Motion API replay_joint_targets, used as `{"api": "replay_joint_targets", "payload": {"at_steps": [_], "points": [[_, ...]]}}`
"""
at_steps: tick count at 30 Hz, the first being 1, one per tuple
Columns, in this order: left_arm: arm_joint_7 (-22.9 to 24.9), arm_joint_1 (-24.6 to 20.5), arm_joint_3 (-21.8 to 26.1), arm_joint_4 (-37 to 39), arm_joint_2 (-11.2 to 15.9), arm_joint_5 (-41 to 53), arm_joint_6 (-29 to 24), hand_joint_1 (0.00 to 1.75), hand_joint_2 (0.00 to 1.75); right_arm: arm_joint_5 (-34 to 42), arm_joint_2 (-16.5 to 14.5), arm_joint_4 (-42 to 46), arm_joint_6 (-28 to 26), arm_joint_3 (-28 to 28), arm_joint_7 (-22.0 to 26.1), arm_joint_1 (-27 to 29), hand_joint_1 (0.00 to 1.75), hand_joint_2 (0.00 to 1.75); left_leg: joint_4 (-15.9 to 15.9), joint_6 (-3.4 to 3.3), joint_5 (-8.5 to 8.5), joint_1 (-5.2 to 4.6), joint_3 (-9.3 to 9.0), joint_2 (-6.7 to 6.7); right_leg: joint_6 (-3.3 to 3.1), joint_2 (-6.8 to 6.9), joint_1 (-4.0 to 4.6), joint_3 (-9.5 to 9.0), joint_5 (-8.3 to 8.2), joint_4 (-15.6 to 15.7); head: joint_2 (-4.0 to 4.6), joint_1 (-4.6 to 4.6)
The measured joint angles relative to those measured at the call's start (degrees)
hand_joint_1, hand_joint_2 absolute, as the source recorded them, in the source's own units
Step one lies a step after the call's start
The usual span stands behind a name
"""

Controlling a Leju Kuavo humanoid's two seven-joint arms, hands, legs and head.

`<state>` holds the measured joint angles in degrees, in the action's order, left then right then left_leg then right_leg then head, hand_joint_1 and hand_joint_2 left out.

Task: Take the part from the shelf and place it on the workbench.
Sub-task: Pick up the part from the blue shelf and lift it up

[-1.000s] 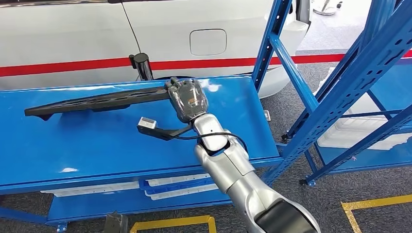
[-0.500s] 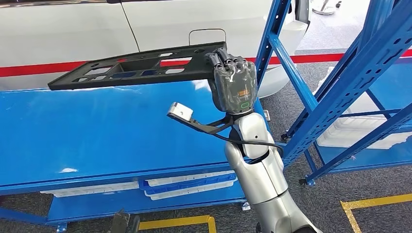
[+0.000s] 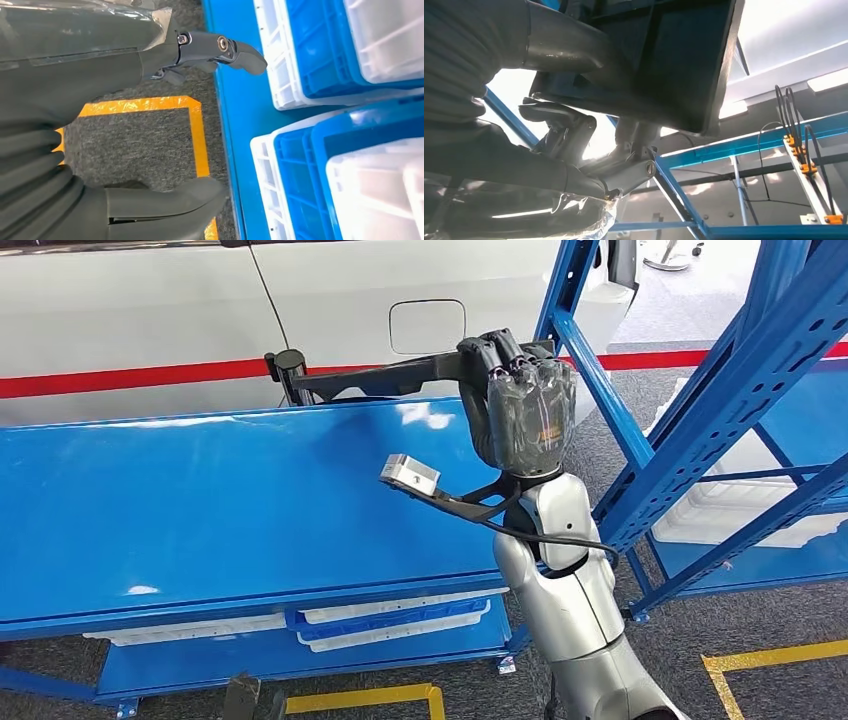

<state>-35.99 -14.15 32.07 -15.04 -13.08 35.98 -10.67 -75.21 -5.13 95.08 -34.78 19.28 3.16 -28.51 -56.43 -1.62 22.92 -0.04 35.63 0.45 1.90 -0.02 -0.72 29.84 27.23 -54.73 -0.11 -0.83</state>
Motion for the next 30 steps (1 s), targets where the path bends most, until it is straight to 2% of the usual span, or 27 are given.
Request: {"api": "replay_joint_targets", "payload": {"at_steps": [5,22,30], "points": [[0.3,0.34,0.44,0.0,0.41,-1.76,2.15,0.0,1.75,7.61,1.22,-0.03,0.12,1.43,1.83,-0.86,1.75,1.75,0.0,0.0,0.0,-0.02,0.01,0.0,0.0,0.0,0.01,-0.01,0.0,0.0,0.0,0.0],[-0.4,1.14,0.66,0.01,1.14,-3.07,1.91,0.0,1.75,12.19,2.21,-0.4,-0.02,3.51,4.02,-2.53,1.75,1.75,0.0,0.0,0.0,-0.04,0.02,0.03,0.0,0.01,0.01,-0.03,0.0,0.0,0.0,0.0],[0.56,1.23,1.91,0.02,1.46,-5.49,5.39,0.0,1.75,13.84,2.13,-0.42,-0.31,4.62,4.9,-4.17,1.75,1.75,-0.1,-0.18,0.16,-0.39,0.04,0.05,0.17,0.01,-0.31,-0.04,0.06,0.03,0.0,0.0]]}}
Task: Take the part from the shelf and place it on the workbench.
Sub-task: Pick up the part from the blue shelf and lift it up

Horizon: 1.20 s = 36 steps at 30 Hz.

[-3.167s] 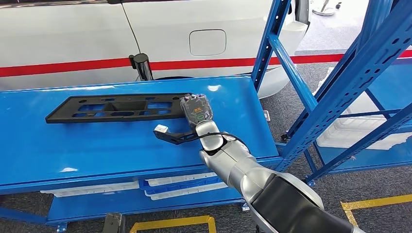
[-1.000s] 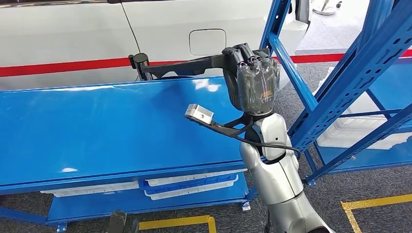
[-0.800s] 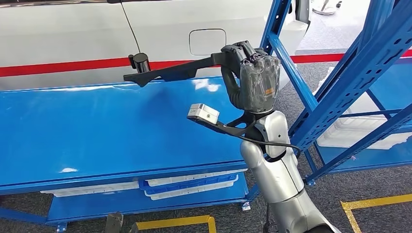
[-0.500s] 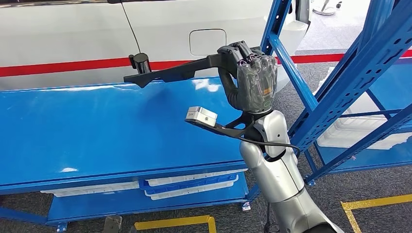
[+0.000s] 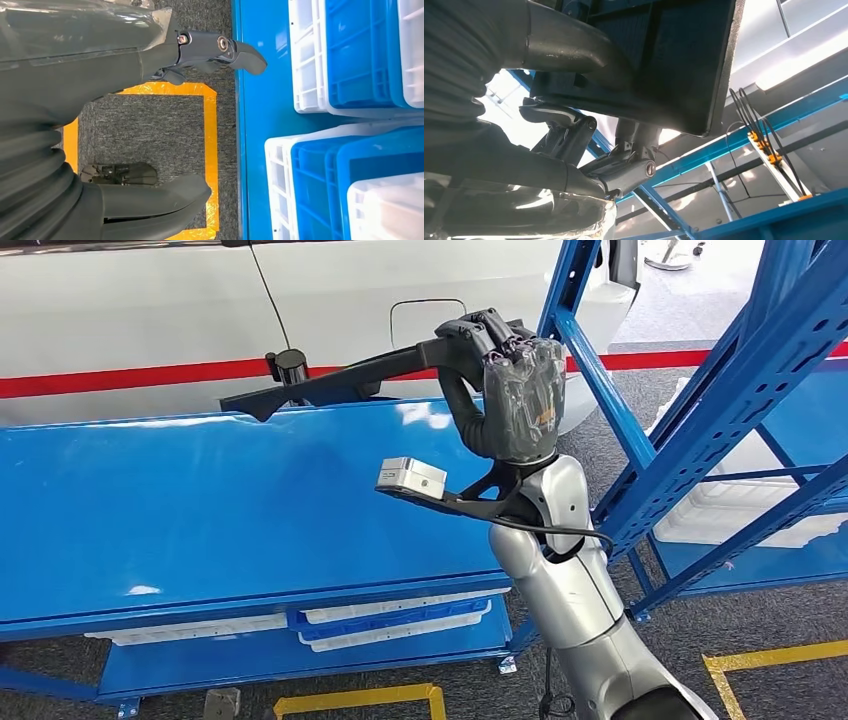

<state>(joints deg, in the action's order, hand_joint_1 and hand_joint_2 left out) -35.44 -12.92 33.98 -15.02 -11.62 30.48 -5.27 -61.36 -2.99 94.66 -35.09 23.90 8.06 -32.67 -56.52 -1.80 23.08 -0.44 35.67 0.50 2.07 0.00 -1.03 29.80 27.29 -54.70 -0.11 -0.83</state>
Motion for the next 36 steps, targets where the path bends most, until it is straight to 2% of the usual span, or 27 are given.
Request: {"api": "replay_joint_targets", "payload": {"at_steps": [3,6,8,9,11,12,13,14,15,16,17,18,19,20,22,23,24,26,27,28,29,30,32,33,34,36], "points": [[0.05,-0.01,0.15,-0.01,0.08,-0.15,0.4,0.0,1.75,-0.01,-0.16,0.0,-0.21,0.33,0.04,-0.19,1.75,1.75,-0.13,-0.3,0.19,-0.23,0.01,0.0,0.23,0.0,-0.24,-0.04,0.06,0.02,0.0,0.0],[0.14,-0.08,0.2,-0.03,0.16,-0.51,0.23,0.0,1.75,0.49,-0.23,0.02,-0.69,0.65,0.33,-0.6,1.75,1.75,-0.12,-0.82,0.12,-0.35,-0.06,-0.02,0.73,-0.01,-0.37,-0.08,0.08,-0.03,0.0,-0.01],[0.21,-0.16,0.24,-0.05,0.23,-0.96,-0.14,0.0,1.75,1.54,-0.22,0.02,-1.34,0.79,0.88,-1.15,1.75,1.75,0.31,-1.33,-0.23,-0.13,-0.25,-0.14,0.69,0.01,-0.38,0.76,1.35,-1.94,0.0,-0.04],[0.22,-0.18,0.27,-0.07,0.3,-1.22,-0.37,0.0,1.75,2.18,-0.21,-0.01,-1.75,0.87,1.22,-1.46,1.75,1.75,0.53,-1.56,-0.38,0.02,-0.34,-0.22,0.41,0.02,-0.36,2.02,2.83,-4.67,0.0,-0.07],[0.21,-0.17,0.36,-0.09,0.43,-1.62,-0.74,0.0,1.75,3.16,-0.18,-0.14,-2.48,1.05,1.74,-1.91,1.75,1.75,0.56,-1.72,-0.45,0.01,-0.27,-0.29,-0.25,0.0,-0.31,5.95,6.35,-13.1,0.0,-0.13],[0.21,-0.14,0.39,-0.09,0.48,-1.74,-0.85,0.0,1.75,3.48,-0.15,-0.26,-2.73,1.14,1.9,-2.02,1.75,1.75,0.55,-1.73,-0.47,-0.03,-0.23,-0.29,-0.27,-0.01,-0.27,7.71,7.47,-16.78,0.0,-0.13],[0.2,-0.12,0.41,-0.09,0.52,-1.83,-0.91,0.0,1.75,3.67,-0.14,-0.39,-2.86,1.21,1.99,-2.09,1.75,1.75,0.53,-1.72,-0.49,-0.07,-0.2,-0.27,-0.05,-0.01,-0.23,8.59,7.72,-18.63,0.0,-0.13],[0.2,-0.1,0.42,-0.09,0.56,-1.9,-0.93,0.0,1.75,3.78,-0.13,-0.51,-2.9,1.29,2.08,-2.19,1.75,1.75,0.48,-1.71,-0.52,-0.09,-0.18,-0.24,0.35,0.0,-0.24,8.29,7.0,-18.04,0.0,-0.13],[0.2,-0.09,0.42,-0.09,0.57,-1.97,-0.96,0.0,1.75,3.87,-0.12,-0.62,-2.91,1.4,2.15,-2.35,1.75,1.75,0.38,-1.67,-0.54,-0.07,-0.18,-0.2,0.82,0.01,-0.28,6.84,5.53,-15.14,0.0,-0.13],[0.2,-0.1,0.43,-0.09,0.59,-2.05,-1.01,0.0,1.75,3.95,-0.13,-0.71,-2.92,1.51,2.2,-2.59,1.75,1.75,0.23,-1.57,-0.56,-0.06,-0.14,-0.15,1.2,0.03,-0.33,4.63,3.83,-10.77,0.0,-0.14],[0.2,-0.11,0.43,-0.09,0.61,-2.11,-1.08,0.0,1.75,4.02,-0.14,-0.79,-2.95,1.62,2.27,-2.84,1.75,1.75,0.03,-1.36,-0.58,-0.13,0.01,-0.1,1.27,0.02,-0.28,2.47,2.31,-6.74,0.0,-0.13],[0.2,-0.12,0.43,-0.09,0.62,-2.15,-1.16,0.0,1.75,4.08,-0.15,-0.85,-3.0,1.71,2.33,-3.05,1.75,1.75,-0.15,-1.07,-0.65,-0.19,0.13,-0.06,1.14,0.0,-0.19,0.96,1.18,-3.82,0.0,-0.09],[0.2,-0.13,0.43,-0.09,0.65,-2.19,-1.27,0.0,1.75,4.13,-0.17,-0.93,-3.09,1.77,2.38,-3.21,1.75,1.75,-0.33,-0.73,-0.76,-0.27,0.27,-0.03,0.86,-0.04,-0.07,0.35,0.66,-2.39,0.0,-0.06],[0.2,-0.13,0.43,-0.09,0.68,-2.2,-1.4,0.0,1.75,4.15,-0.19,-1.0,-3.19,1.82,2.42,-3.29,1.75,1.75,-0.4,-0.35,-0.93,-0.31,0.4,-0.01,0.52,-0.09,0.11,0.43,0.42,-2.25,0.0,-0.03],[0.27,-0.13,0.43,-0.09,0.8,-2.22,-1.69,0.0,1.75,4.21,-0.23,-1.19,-3.44,1.91,2.54,-3.44,1.75,1.75,-0.66,0.36,-0.89,-0.17,0.76,0.0,-0.22,-0.07,-0.25,0.99,-0.01,-2.09,0.0,-0.03],[0.34,-0.12,0.43,-0.09,0.89,-2.23,-1.81,0.0,1.75,4.23,-0.28,-1.29,-3.59,1.96,2.6,-3.53,1.75,1.75,-1.51,0.74,0.11,-0.01,1.23,-0.04,-0.76,-0.01,-0.47,1.22,-0.34,-2.03,0.0,-0.02],[0.44,-0.12,0.43,-0.09,0.97,-2.23,-1.89,0.0,1.75,4.27,-0.34,-1.4,-3.73,1.98,2.66,-3.62,1.75,1.75,-3.48,1.13,1.97,0.18,2.05,-0.09,-1.31,0.05,-0.71,1.51,-0.71,-1.94,0.0,0.0],[0.68,-0.11,0.43,-0.09,1.08,-2.23,-1.92,0.0,1.75,4.32,-0.46,-1.64,-3.93,2.0,2.7,-3.72,1.75,1.75,-10.59,1.91,7.12,0.64,4.54,-0.23,-2.03,0.15,-0.65,2.33,-1.36,-1.98,0.0,0.05],[0.78,-0.1,0.43,-0.09,1.12,-2.22,-1.92,0.0,1.75,4.34,-0.5,-1.77,-3.96,2.02,2.72,-3.7,1.75,1.75,-14.24,2.24,9.0,0.84,5.65,-0.25,-2.12,0.18,-0.59,2.78,-1.66,-2.02,0.0,0.05],[0.87,-0.1,0.43,-0.09,1.15,-2.22,-1.92,0.0,1.75,4.34,-0.51,-1.91,-3.97,2.04,2.73,-3.67,1.75,1.75,-16.53,2.48,9.86,1.03,6.08,-0.27,-2.13,0.2,-0.56,3.21,-1.96,-2.09,0.0,0.05],[0.94,-0.1,0.43,-0.09,1.17,-2.22,-1.92,0.0,1.75,4.34,-0.52,-2.02,-3.98,2.05,2.75,-3.65,1.75,1.75,-16.68,2.63,9.57,1.2,5.44,-0.29,-2.04,0.2,-0.57,3.61,-2.21,-2.2,0.0,0.06],[0.97,-0.12,0.43,-0.09,1.19,-2.22,-1.92,0.0,1.75,4.34,-0.52,-2.1,-3.99,2.06,2.76,-3.63,1.75,1.75,-14.51,2.71,8.34,1.36,3.63,-0.32,-1.92,0.19,-0.61,3.94,-2.41,-2.35,0.0,0.05],[0.99,-0.22,0.43,-0.09,1.25,-2.22,-1.92,0.0,1.75,4.34,-0.54,-2.16,-4.0,2.06,2.76,-3.66,1.75,1.75,-6.63,2.69,5.79,1.58,-1.75,-0.31,-1.61,0.18,-0.59,4.46,-2.65,-2.76,0.0,0.06],[1.0,-0.27,0.43,-0.09,1.28,-2.22,-1.92,0.0,1.75,4.33,-0.55,-2.18,-4.01,2.08,2.76,-3.7,1.75,1.75,-3.59,2.5,5.08,1.52,-3.65,-0.24,-1.35,0.19,-0.5,4.66,-2.81,-2.92,0.0,0.02],[1.01,-0.31,0.43,-0.09,1.31,-2.22,-1.92,0.0,1.75,4.32,-0.57,-2.2,-4.03,2.09,2.77,-3.74,1.75,1.75,-1.87,2.28,4.89,1.38,-4.6,-0.16,-1.02,0.2,-0.41,4.83,-3.02,-3.01,0.0,0.01],[1.07,-0.32,0.43,-0.09,1.37,-2.22,-1.93,0.0,1.75,4.29,-0.59,-2.25,-4.06,2.11,2.82,-3.8,1.75,1.75,-1.49,1.61,4.6,1.01,-4.3,-0.05,-0.11,0.21,-0.29,5.06,-3.63,-2.89,0.0,-0.04]]}}
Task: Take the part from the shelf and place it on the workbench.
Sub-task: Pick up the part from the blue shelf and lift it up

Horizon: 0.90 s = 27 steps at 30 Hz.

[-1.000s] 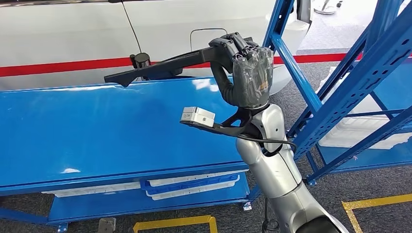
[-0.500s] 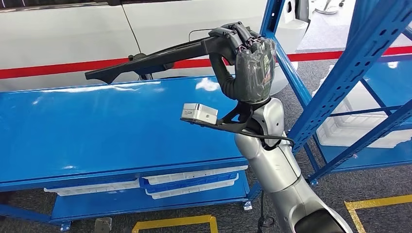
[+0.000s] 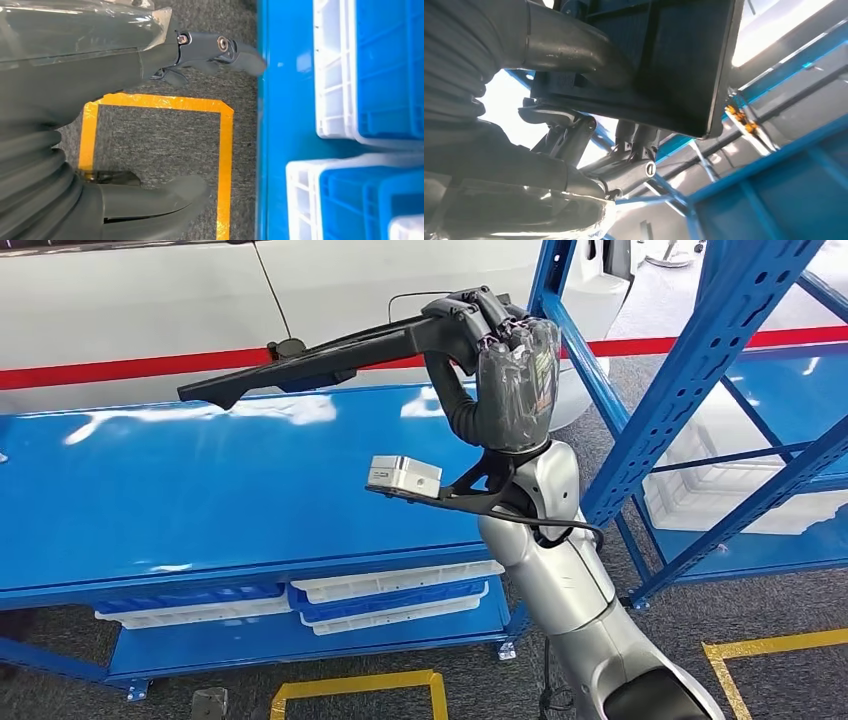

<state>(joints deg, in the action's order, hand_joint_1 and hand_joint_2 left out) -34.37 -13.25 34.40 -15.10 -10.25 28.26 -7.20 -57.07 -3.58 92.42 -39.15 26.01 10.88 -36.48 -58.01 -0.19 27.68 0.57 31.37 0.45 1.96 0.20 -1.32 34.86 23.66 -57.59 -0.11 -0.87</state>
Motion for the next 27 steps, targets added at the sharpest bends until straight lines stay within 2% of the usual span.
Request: {"api": "replay_joint_targets", "payload": {"at_steps": [2,3,5,6,7,8,11,12,17,19,21,22,23,24,25,26,27], "points": [[0.07,-0.12,0.0,0.0,0.01,-0.03,-0.02,0.0,1.75,-0.02,0.01,-0.03,-0.05,-0.14,0.25,-0.05,1.75,1.75,0.43,-1.1,-0.85,0.02,0.53,-0.24,0.5,-0.03,0.03,0.7,0.52,-0.6,0.0,-0.01],[0.09,-0.24,0.0,-0.01,0.01,-0.07,-0.03,0.0,1.75,-0.03,0.01,-0.04,-0.07,-0.23,0.46,-0.08,1.75,1.75,0.68,-1.76,-1.42,0.05,0.92,-0.35,0.37,-0.04,0.06,1.49,1.84,-2.16,0.0,-0.05],[0.11,-0.42,0.0,-0.01,0.02,-0.21,-0.1,0.0,1.75,0.01,0.0,-0.11,-0.11,-0.43,1.1,-0.09,1.75,1.75,0.81,-2.59,-2.46,-0.06,2.05,-0.46,-0.35,-0.07,0.06,4.07,6.17,-8.74,0.0,-0.14],[0.13,-0.46,0.0,-0.01,0.04,-0.34,-0.15,0.0,1.75,0.04,0.0,-0.18,-0.11,-0.52,1.44,-0.06,1.75,1.75,0.79,-2.76,-2.95,-0.16,2.72,-0.49,-0.48,-0.07,0.07,5.27,8.08,-12.68,0.0,-0.16],[0.16,-0.46,0.0,0.0,0.06,-0.48,-0.21,0.0,1.75,0.08,-0.01,-0.28,-0.11,-0.63,1.78,-0.03,1.75,1.75,0.76,-2.82,-3.44,-0.26,3.37,-0.51,-0.36,-0.08,0.09,5.94,9.2,-15.63,0.0,-0.16],[0.2,-0.46,0.0,0.0,0.08,-0.65,-0.27,0.0,1.75,0.16,-0.04,-0.41,-0.11,-0.73,2.11,-0.01,1.75,1.75,0.72,-2.82,-3.93,-0.36,4.03,-0.52,-0.01,-0.08,0.11,5.68,9.33,-16.76,0.0,-0.15],[0.29,-0.47,0.0,0.0,0.13,-1.01,-0.51,0.0,1.75,0.52,-0.23,-0.66,-0.13,-0.96,2.76,-0.01,1.75,1.75,0.65,-2.66,-4.94,-0.53,5.28,-0.49,1.02,-0.08,0.21,1.96,7.22,-12.93,0.0,-0.14],[0.3,-0.47,0.0,0.0,0.13,-1.05,-0.56,0.0,1.75,0.57,-0.26,-0.68,-0.13,-0.98,2.82,-0.01,1.75,1.75,0.64,-2.63,-5.03,-0.55,5.39,-0.49,1.1,-0.08,0.23,1.33,6.88,-12.05,0.0,-0.14],[0.3,-0.47,0.0,0.0,0.13,-1.08,-0.57,0.0,1.75,0.62,-0.29,-0.69,-0.13,-0.99,2.84,-0.01,1.75,1.75,0.64,-2.63,-5.06,-0.55,5.42,-0.48,1.12,-0.08,0.23,1.12,6.79,-11.75,0.0,-0.15],[0.3,-0.47,0.0,0.0,0.13,-1.15,-0.64,0.0,1.75,0.79,-0.39,-0.7,-0.13,-1.05,2.93,-0.02,1.75,1.75,0.61,-2.55,-5.25,-0.56,5.61,-0.46,1.15,-0.07,0.25,-0.42,6.24,-9.48,0.0,-0.15],[0.33,-0.5,0.0,-0.01,0.14,-1.26,-0.85,0.0,1.75,1.31,-0.76,-0.71,-0.14,-1.14,3.2,-0.13,1.75,1.75,0.57,-2.0,-6.1,-0.69,6.2,-0.42,0.66,-0.1,0.71,-4.32,6.07,-3.21,0.0,-0.09],[0.37,-0.51,0.0,-0.02,0.15,-1.34,-0.95,0.0,1.75,1.59,-0.95,-0.73,-0.15,-1.18,3.31,-0.21,1.75,1.75,0.64,-1.52,-6.77,-0.73,6.49,-0.39,0.16,-0.11,0.93,-5.69,5.89,-0.52,0.0,-0.08],[0.5,-0.5,0.0,-0.02,0.27,-1.55,-1.1,0.0,1.75,1.84,-1.23,-0.87,-0.19,-1.17,3.37,-0.37,1.75,1.75,-0.46,-0.85,-5.65,-0.6,7.2,-0.35,-0.72,-0.02,0.86,-6.07,5.37,1.24,0.0,-0.03],[0.64,-0.43,0.01,-0.02,0.46,-1.89,-1.28,0.0,1.75,2.2,-1.48,-1.26,-0.22,-1.16,3.49,-0.48,1.75,1.75,-4.26,-0.15,-2.69,-0.34,8.44,-0.31,-1.37,0.09,0.58,-5.0,4.21,1.36,0.0,-0.02],[0.78,-0.26,0.16,-0.02,0.72,-2.32,-1.49,0.0,1.75,2.61,-1.85,-1.95,-0.25,-1.16,3.78,-0.53,1.75,1.75,-7.66,0.67,-0.86,0.15,8.58,-0.29,-1.75,0.19,0.18,-3.24,2.65,1.31,0.0,0.03],[0.89,-0.11,0.31,-0.02,0.98,-2.72,-1.71,0.0,1.75,3.0,-2.21,-2.66,-0.26,-1.16,4.07,-0.56,1.75,1.75,-10.08,1.36,0.96,0.67,7.88,-0.28,-1.87,0.3,-0.23,-1.57,1.23,1.13,0.0,0.08],[0.87,0.01,0.46,-0.02,1.14,-2.99,-1.87,0.0,1.75,3.37,-2.48,-3.28,-0.27,-1.17,4.39,-0.51,1.75,1.75,-10.0,1.87,1.35,1.12,5.73,-0.27,-1.47,0.3,-0.34,-0.04,0.25,0.7,0.0,0.1]]}}
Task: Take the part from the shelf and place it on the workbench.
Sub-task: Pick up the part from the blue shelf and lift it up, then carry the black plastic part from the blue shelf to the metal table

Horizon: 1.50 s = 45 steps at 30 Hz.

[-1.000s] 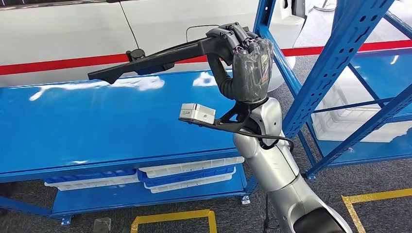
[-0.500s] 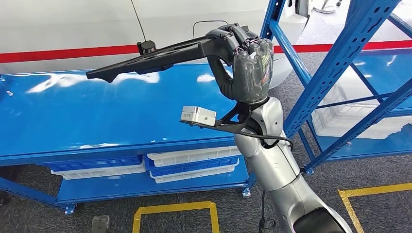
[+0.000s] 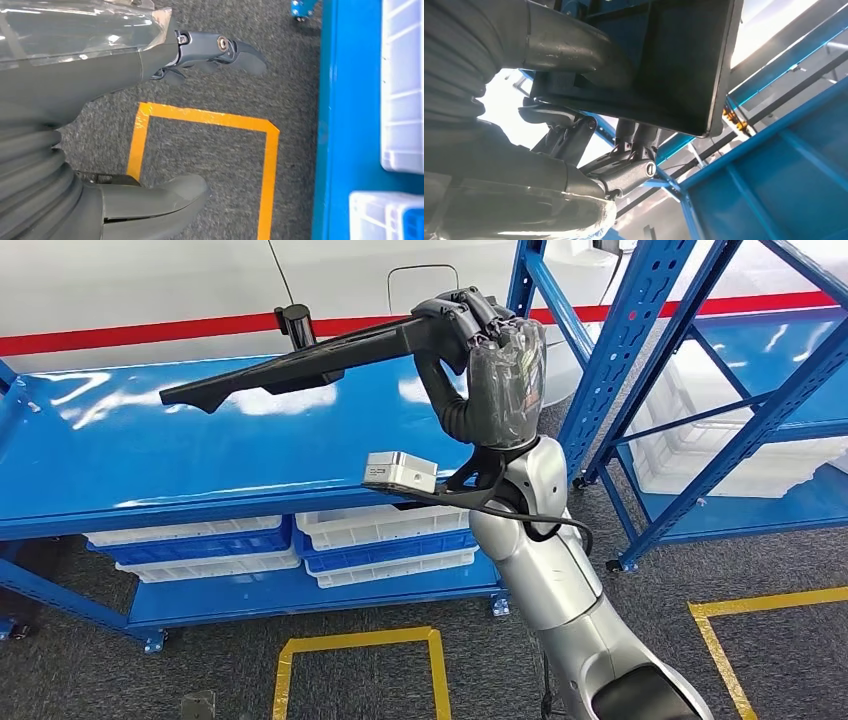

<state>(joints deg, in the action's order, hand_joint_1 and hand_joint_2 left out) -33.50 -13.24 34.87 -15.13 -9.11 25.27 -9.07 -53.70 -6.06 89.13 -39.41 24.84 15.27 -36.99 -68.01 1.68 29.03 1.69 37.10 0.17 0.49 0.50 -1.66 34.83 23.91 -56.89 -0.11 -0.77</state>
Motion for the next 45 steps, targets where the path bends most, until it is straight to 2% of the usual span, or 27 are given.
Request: {"api": "replay_joint_targets", "payload": {"at_steps": [1,3,6,7,9,11,12,13,14,15,17,18,19,22,24,26,27,29,31,32,34,36,39,40,42,44,45], "points": [[-0.08,0.04,0.15,0.0,0.07,-0.17,-0.09,0.0,1.75,0.16,-0.23,-0.38,-0.01,-0.02,0.19,0.0,1.75,1.75,3.6,0.27,-0.83,0.21,-3.33,0.06,0.49,0.0,-0.01,1.2,-0.65,-0.51,0.0,0.01],[-0.36,-0.04,0.28,-0.02,0.11,-0.55,-0.25,0.0,1.75,0.42,-0.57,-0.56,-0.02,0.0,0.23,-0.15,1.75,1.75,8.82,0.0,0.2,0.08,-6.69,0.21,1.38,0.04,0.26,2.01,-1.3,-1.09,0.0,-0.09],[-0.79,0.01,0.62,-0.05,0.29,-1.28,-0.43,0.0,1.75,0.87,-0.9,-0.8,-0.02,0.03,0.33,-0.48,1.75,1.75,9.73,-1.8,-0.44,-0.51,-6.15,0.11,2.79,0.07,0.38,2.67,-2.24,-0.95,0.0,-0.15],[-0.86,0.01,0.71,-0.07,0.36,-1.4,-0.44,0.0,1.75,1.02,-0.93,-0.89,-0.03,0.02,0.33,-0.61,1.75,1.75,9.89,-2.63,-1.13,-0.59,-5.6,-0.02,2.8,0.04,0.3,3.34,-1.38,-1.69,0.0,-0.18],[-0.96,-0.02,0.88,-0.12,0.43,-1.45,-0.44,0.0,1.75,1.18,-0.93,-1.03,-0.04,-0.01,0.33,-0.86,1.75,1.75,10.15,-3.86,-2.66,-0.67,-4.08,-0.26,2.19,-0.08,0.15,5.52,3.01,-6.78,0.0,-0.27],[-0.98,-0.02,0.98,-0.15,0.46,-1.5,-0.44,0.0,1.75,1.23,-0.92,-1.18,-0.05,-0.01,0.34,-0.97,1.75,1.75,10.11,-4.28,-4.13,-0.9,-2.24,-0.29,2.04,-0.2,0.28,7.68,7.57,-14.86,0.0,-0.37],[-0.99,0.0,1.0,-0.15,0.46,-1.61,-0.44,0.0,1.75,1.31,-0.91,-1.29,-0.05,-0.01,0.38,-0.97,1.75,1.75,10.09,-4.32,-4.87,-1.02,-1.3,-0.3,2.35,-0.23,0.33,7.92,8.47,-17.82,0.0,-0.38],[-1.04,0.01,1.03,-0.15,0.48,-1.76,-0.44,0.0,1.75,1.45,-0.91,-1.42,-0.05,-0.01,0.52,-0.98,1.75,1.75,10.06,-4.3,-5.58,-1.13,-0.41,-0.31,2.82,-0.25,0.43,7.2,8.25,-18.88,0.0,-0.38],[-1.1,0.01,1.08,-0.15,0.51,-1.97,-0.45,0.0,1.75,1.64,-0.92,-1.56,-0.06,-0.01,0.75,-1.01,1.75,1.75,10.05,-4.24,-6.27,-1.23,0.44,-0.3,3.27,-0.25,0.53,5.5,7.31,-17.97,0.0,-0.37],[-1.18,0.0,1.18,-0.16,0.54,-2.2,-0.46,0.0,1.75,1.86,-0.99,-1.7,-0.06,-0.01,1.09,-1.12,1.75,1.75,10.02,-4.14,-6.96,-1.31,1.18,-0.3,3.43,-0.25,0.66,2.62,6.31,-14.84,0.0,-0.37],[-1.33,0.0,1.42,-0.22,0.58,-2.49,-0.51,0.0,1.75,2.16,-1.39,-1.93,-0.06,-0.01,1.77,-1.58,1.75,1.75,9.96,-3.72,-8.21,-1.54,2.26,-0.28,2.67,-0.25,1.17,-4.54,6.33,-5.57,0.0,-0.34],[-1.4,-0.01,1.52,-0.26,0.61,-2.6,-0.55,0.0,1.75,2.27,-1.71,-2.04,-0.07,-0.01,2.02,-1.88,1.75,1.75,10.08,-3.43,-8.9,-1.6,2.53,-0.29,2.1,-0.27,1.43,-6.94,6.85,-1.89,0.0,-0.29],[-1.45,-0.01,1.63,-0.3,0.64,-2.73,-0.58,0.0,1.75,2.34,-1.98,-2.16,-0.09,-0.02,2.2,-2.13,1.75,1.75,10.3,-3.09,-9.54,-1.61,2.67,-0.32,1.58,-0.31,1.65,-8.01,7.33,0.18,0.0,-0.26],[-1.5,0.12,1.91,-0.31,0.86,-3.09,-0.69,0.0,1.75,2.49,-2.44,-2.6,-0.13,-0.07,2.41,-2.42,1.75,1.75,11.0,-2.07,-10.68,-1.38,3.07,-0.27,0.34,-0.34,1.17,-7.1,6.13,0.95,0.0,-0.17],[-1.49,0.24,1.99,-0.31,1.02,-3.15,-0.75,0.0,1.75,2.53,-2.81,-2.85,-0.13,-0.08,2.41,-2.55,1.75,1.75,8.85,-1.57,-7.22,-1.13,4.31,-0.12,-0.58,-0.17,0.62,-6.32,4.83,1.1,0.0,-0.08],[-1.49,0.29,2.02,-0.31,1.1,-3.18,-0.79,0.0,1.75,2.5,-3.19,-3.03,-0.13,-0.07,2.41,-2.63,1.75,1.75,3.73,-1.03,-1.75,-0.94,6.08,-0.04,-1.1,-0.07,0.62,-5.12,3.61,1.06,0.0,-0.04],[-1.49,0.29,2.02,-0.31,1.12,-3.18,-0.8,0.0,1.75,2.48,-3.28,-3.11,-0.13,-0.07,2.41,-2.62,1.75,1.75,0.64,-0.75,0.17,-0.9,6.87,-0.03,-1.09,-0.07,0.63,-4.49,3.1,1.02,0.0,-0.04],[-1.49,0.29,2.01,-0.31,1.18,-3.17,-0.85,0.0,1.75,2.45,-3.33,-3.35,-0.13,-0.06,2.43,-2.55,1.75,1.75,-5.28,-0.24,1.94,-0.71,7.85,-0.03,-0.96,-0.06,0.62,-2.95,1.99,0.85,0.0,-0.05],[-1.48,0.3,2.02,-0.31,1.31,-3.17,-1.0,0.0,1.75,2.34,-3.34,-3.57,-0.13,-0.06,2.38,-2.5,1.75,1.75,-6.35,0.17,-0.08,-0.28,6.07,-0.05,-0.57,-0.05,0.5,-1.17,0.93,0.41,0.0,-0.04],[-1.48,0.28,2.03,-0.31,1.38,-3.17,-1.06,0.0,1.75,2.18,-3.34,-3.62,-0.13,-0.07,2.29,-2.49,1.75,1.75,-4.24,0.36,-1.49,-0.02,3.72,-0.06,-0.29,-0.06,0.38,-0.29,0.51,0.04,0.0,-0.04],[-1.5,0.18,2.02,-0.32,1.4,-3.17,-1.09,0.0,1.75,1.64,-3.5,-3.61,-0.13,-0.13,1.93,-2.53,1.75,1.75,3.27,0.6,-1.61,0.24,-2.38,0.08,0.36,-0.08,0.36,1.24,-0.07,-1.01,0.0,-0.05],[-1.54,0.11,2.01,-0.35,1.36,-3.17,-1.03,0.0,1.75,1.18,-3.73,-3.57,-0.14,-0.21,1.51,-2.55,1.75,1.75,8.02,0.07,-0.02,-0.01,-5.52,0.27,1.23,-0.08,0.68,1.99,-0.67,-1.62,0.0,-0.14],[-1.55,0.19,2.02,-0.38,1.31,-3.18,-1.01,0.0,1.75,0.75,-3.67,-3.54,-0.16,-0.47,1.03,-2.41,1.75,1.75,8.74,-2.14,-1.0,-0.49,-4.8,0.06,2.49,-0.08,0.78,2.83,-1.07,-1.9,0.0,-0.19],[-1.53,0.18,2.02,-0.39,1.29,-3.18,-1.01,0.0,1.75,0.58,-3.57,-3.53,-0.16,-0.62,0.92,-2.34,1.75,1.75,8.92,-2.99,-1.67,-0.54,-4.25,-0.1,2.38,-0.12,0.69,3.56,0.12,-3.02,0.0,-0.22],[-1.5,0.11,2.03,-0.43,1.28,-3.18,-0.95,0.0,1.75,0.32,-3.41,-3.48,-0.17,-0.91,0.88,-2.24,1.75,1.75,9.1,-4.11,-3.01,-0.67,-2.83,-0.31,1.46,-0.21,0.54,5.48,4.72,-8.31,0.0,-0.26],[-1.46,0.09,2.03,-0.44,1.27,-3.17,-0.87,0.0,1.75,0.2,-3.26,-3.45,-0.17,-1.14,0.87,-2.07,1.75,1.75,9.05,-4.4,-4.33,-0.83,-1.14,-0.38,1.18,-0.26,0.58,6.64,8.3,-14.98,0.0,-0.29],[-1.45,0.1,2.03,-0.44,1.27,-3.17,-0.85,0.0,1.75,0.16,-3.18,-3.45,-0.17,-1.24,0.86,-1.9,1.75,1.75,9.02,-4.38,-5.01,-0.92,-0.25,-0.41,1.53,-0.28,0.61,6.32,8.59,-16.78,0.0,-0.29]]}}
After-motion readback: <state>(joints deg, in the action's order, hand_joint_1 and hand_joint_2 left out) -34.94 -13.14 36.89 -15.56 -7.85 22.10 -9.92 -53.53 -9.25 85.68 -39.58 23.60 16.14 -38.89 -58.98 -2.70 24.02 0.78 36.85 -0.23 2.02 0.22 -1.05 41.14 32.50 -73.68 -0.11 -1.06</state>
